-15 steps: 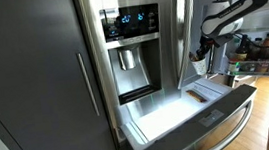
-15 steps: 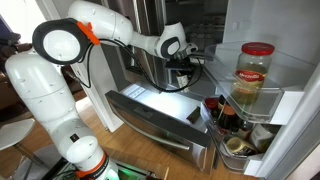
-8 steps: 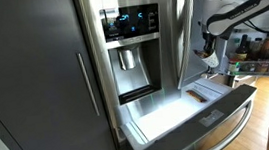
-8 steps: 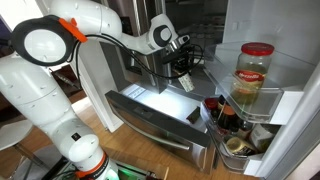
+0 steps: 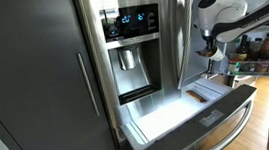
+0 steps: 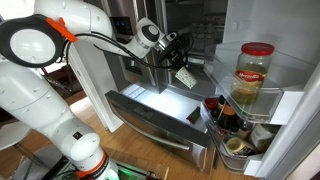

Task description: Pick up the paper cup and pour its contents into the open refrigerator drawer, put the paper cup back on the bottom shelf of the right side of the refrigerator

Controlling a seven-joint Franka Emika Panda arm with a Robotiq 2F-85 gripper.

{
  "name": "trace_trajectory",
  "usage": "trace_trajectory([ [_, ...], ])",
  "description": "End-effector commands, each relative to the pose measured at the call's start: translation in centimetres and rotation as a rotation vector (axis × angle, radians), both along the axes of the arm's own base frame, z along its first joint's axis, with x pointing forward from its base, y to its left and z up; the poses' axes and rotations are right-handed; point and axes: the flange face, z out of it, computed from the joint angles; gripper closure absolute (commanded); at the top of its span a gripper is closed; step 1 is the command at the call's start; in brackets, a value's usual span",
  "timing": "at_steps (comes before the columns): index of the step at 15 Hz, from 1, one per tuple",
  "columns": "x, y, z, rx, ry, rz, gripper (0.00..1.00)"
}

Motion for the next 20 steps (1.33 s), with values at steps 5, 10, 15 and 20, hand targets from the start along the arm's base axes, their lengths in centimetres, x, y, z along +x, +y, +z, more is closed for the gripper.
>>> trace_trajectory([
  [5,-2.0,4.6,-1.1,-0.244,0.014,0.158,0.99],
  [10,-1.3,4.7,-1.3,-0.211,0.014,0.144,0.97],
  [15,-0.8,5.6,-1.4,-0.319,0.152,0.199,0.99],
  [20,-0.4,6.8,-1.2,-0.509,0.285,0.277,0.99],
])
